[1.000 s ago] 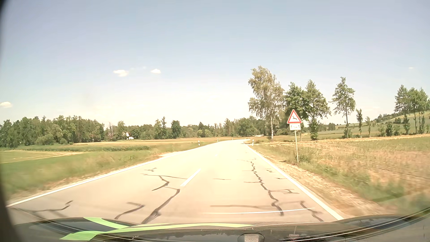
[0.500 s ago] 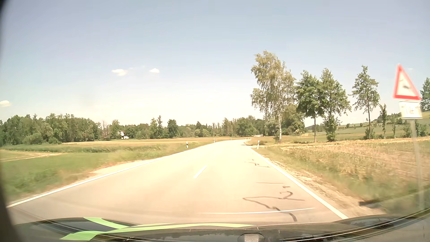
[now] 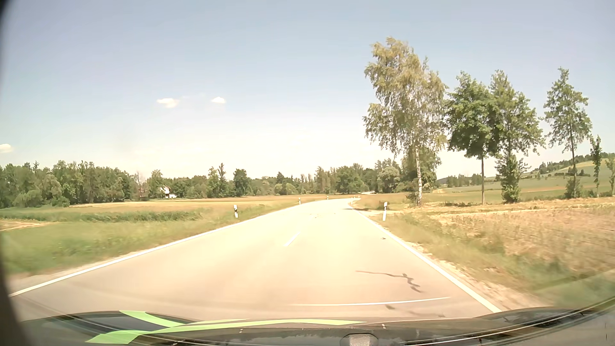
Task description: Follow the waypoints while adhering to traffic rules and regulations
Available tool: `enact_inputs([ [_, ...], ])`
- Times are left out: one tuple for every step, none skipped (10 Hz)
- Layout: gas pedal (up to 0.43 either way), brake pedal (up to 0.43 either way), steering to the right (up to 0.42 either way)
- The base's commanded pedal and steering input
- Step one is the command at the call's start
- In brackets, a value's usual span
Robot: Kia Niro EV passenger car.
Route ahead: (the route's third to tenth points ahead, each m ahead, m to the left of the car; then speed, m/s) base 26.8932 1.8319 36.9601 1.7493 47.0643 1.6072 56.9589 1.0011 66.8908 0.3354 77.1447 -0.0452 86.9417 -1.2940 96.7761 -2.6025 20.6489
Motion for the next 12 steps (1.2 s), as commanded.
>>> enact_inputs([
  [0.209,0.0,0.001],
  [0.209,0.0,0.001],
  [0.209,0.0,0.0],
  [0.22,0.0,0.0],
  [0.22,0.0,-0.001],
  [0.209,0.0,-0.001],
  [0.169,0.0,-0.001],
  [0.169,0.0,-0.002],
  [0.157,0.0,-0.001],
  [0.157,0.0,-0.001],
  [0.157,0.0,0.0],
  [0.157,0.0,0.0],
])
